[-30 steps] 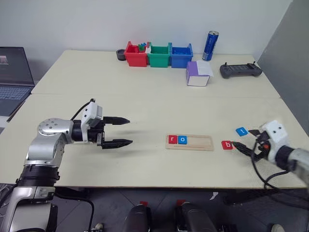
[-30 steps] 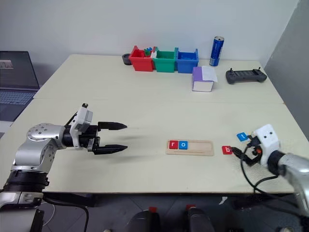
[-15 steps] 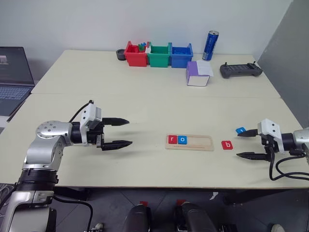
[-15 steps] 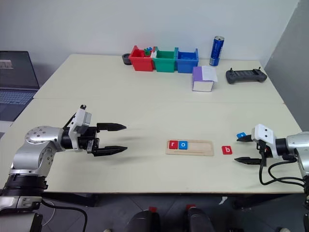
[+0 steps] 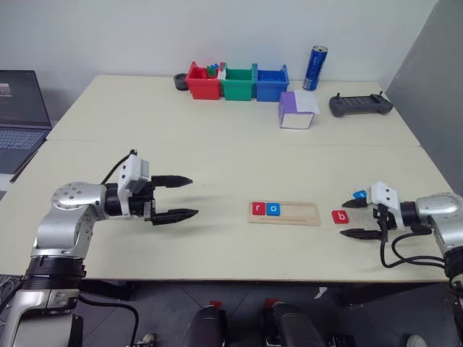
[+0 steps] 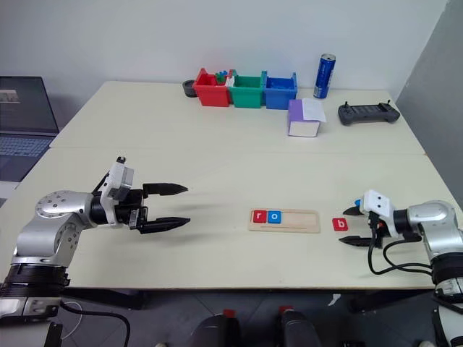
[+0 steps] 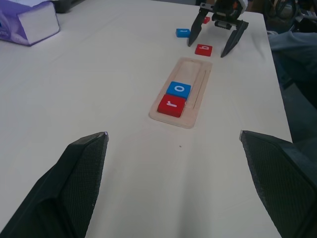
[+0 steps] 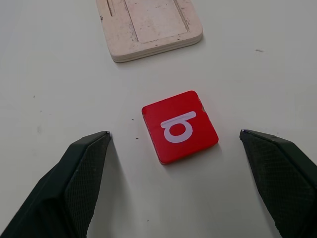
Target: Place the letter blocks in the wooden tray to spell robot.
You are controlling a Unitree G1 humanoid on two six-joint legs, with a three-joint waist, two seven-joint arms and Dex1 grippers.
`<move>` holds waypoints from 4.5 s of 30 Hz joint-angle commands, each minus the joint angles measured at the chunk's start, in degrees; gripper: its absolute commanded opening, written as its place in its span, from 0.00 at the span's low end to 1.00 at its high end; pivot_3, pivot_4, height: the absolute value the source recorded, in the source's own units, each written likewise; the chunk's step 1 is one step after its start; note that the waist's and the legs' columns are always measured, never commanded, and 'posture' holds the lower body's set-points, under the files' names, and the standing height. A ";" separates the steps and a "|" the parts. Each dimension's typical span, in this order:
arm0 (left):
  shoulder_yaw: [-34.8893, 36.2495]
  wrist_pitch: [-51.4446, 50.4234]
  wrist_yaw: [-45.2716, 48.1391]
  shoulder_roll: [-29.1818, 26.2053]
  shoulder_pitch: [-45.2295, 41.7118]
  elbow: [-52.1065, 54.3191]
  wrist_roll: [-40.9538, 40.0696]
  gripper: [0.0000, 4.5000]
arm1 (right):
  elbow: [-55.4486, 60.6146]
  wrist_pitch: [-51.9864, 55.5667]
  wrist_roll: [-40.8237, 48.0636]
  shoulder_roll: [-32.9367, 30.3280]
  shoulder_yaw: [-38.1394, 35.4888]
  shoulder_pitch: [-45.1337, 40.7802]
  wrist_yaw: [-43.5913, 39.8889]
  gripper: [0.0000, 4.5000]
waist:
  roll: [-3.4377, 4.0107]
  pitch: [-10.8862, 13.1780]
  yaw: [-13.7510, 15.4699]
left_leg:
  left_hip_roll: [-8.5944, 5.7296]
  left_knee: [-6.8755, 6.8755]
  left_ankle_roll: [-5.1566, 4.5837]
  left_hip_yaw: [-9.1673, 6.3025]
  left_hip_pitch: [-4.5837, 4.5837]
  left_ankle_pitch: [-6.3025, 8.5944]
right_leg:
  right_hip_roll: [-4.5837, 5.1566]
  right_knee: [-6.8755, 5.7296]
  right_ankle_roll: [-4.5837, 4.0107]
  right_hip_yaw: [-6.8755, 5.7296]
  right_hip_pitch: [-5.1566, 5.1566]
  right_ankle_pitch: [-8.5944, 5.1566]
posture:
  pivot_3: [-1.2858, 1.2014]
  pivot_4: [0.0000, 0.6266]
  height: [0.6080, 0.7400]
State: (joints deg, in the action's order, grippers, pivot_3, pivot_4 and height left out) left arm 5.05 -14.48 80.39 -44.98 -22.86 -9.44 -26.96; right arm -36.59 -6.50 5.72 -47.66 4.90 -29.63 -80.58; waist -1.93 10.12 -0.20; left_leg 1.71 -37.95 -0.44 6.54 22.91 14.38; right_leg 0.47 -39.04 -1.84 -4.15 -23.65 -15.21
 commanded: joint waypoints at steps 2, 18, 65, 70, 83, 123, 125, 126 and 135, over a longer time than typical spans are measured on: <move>2.53 0.00 -0.70 -1.36 -0.09 2.49 -1.16 1.00 | -3.09 -2.13 -1.23 0.94 0.33 -2.10 0.84 0.87 | 0.00 0.00 0.00 | 0.00 -0.01 0.00 0.00 -0.01 0.00 | 0.00 0.00 0.00 -0.01 0.01 0.00 | 0.52 0.24 1.00; 1.95 -0.77 -1.64 -0.36 0.23 4.12 -1.37 1.00 | 28.23 23.11 8.31 1.45 -2.68 1.85 5.27 0.32 | 0.03 0.01 -0.07 | 0.03 0.01 0.01 -0.03 -0.07 0.00 | 0.01 -0.05 -0.02 -0.03 0.06 0.00 | 0.52 0.24 1.00; 2.81 -1.46 -4.00 -0.01 6.30 10.35 -2.89 1.00 | 13.00 18.17 -4.04 13.50 14.30 -13.31 2.96 0.32 | 0.03 0.01 -0.06 | -0.02 0.00 -0.01 -0.02 0.02 0.01 | 0.06 -0.01 -0.03 -0.04 0.00 0.00 | 0.52 0.24 1.00; 2.86 -1.60 -4.22 -0.07 6.48 10.58 -3.03 1.00 | 12.63 17.71 -5.04 13.91 14.41 -13.72 2.69 0.32 | 0.03 0.01 -0.03 | -0.02 0.00 -0.01 -0.02 0.02 0.01 | 0.06 0.00 -0.03 -0.04 0.00 0.00 | 0.52 0.24 1.00; 2.54 -1.33 -4.68 -0.01 6.16 10.51 -2.93 1.00 | 13.33 17.53 -5.93 14.61 14.93 -14.25 2.34 0.32 | 0.03 0.01 -0.04 | -0.02 0.00 -0.01 -0.02 0.01 0.01 | 0.06 -0.01 -0.03 -0.04 0.00 0.00 | 0.52 0.24 1.00; 2.85 -1.58 -5.05 -0.45 6.17 10.81 -2.98 1.00 | 6.78 10.88 -8.56 16.16 15.39 -17.22 1.91 0.32 | 0.03 0.01 -0.13 | -0.02 0.00 -0.01 -0.02 0.01 0.01 | 0.06 -0.02 -0.04 -0.04 0.00 0.00 | 0.52 0.24 1.00; 2.79 -1.55 -5.01 -0.46 6.12 10.78 -2.94 1.00 | 6.73 10.87 -8.52 16.16 15.21 -17.29 1.79 0.32 | 0.03 0.01 -0.13 | -0.02 0.00 -0.01 -0.02 0.01 0.01 | 0.06 -0.01 -0.04 -0.04 0.00 0.00 | 0.52 0.24 1.00; 2.73 -1.56 -4.94 -0.47 6.10 10.76 -2.93 1.00 | 6.81 11.04 -8.44 16.16 15.05 -17.38 1.72 0.32 | 0.03 0.01 -0.12 | -0.02 0.00 -0.01 -0.02 0.01 0.01 | 0.06 -0.01 -0.04 -0.04 0.00 0.00 | 0.52 0.24 1.00; 2.23 -1.55 -4.67 -0.38 5.70 10.48 -2.72 1.00 | 8.70 13.00 -7.35 16.00 14.28 -17.29 0.77 0.32 | 0.03 0.01 -0.11 | -0.02 0.00 -0.01 -0.02 0.01 0.01 | 0.06 -0.01 -0.04 -0.04 0.00 0.00 | 0.52 0.24 1.00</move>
State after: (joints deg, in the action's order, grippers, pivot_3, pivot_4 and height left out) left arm 6.10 -16.74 75.64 -44.65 -16.46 -0.47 -29.06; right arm -29.95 6.13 -2.75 -31.17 20.28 -45.98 -78.91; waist -1.90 10.12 -0.32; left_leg 1.69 -37.94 -0.44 6.52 22.92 14.39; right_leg 0.53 -39.06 -1.88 -4.19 -23.65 -15.21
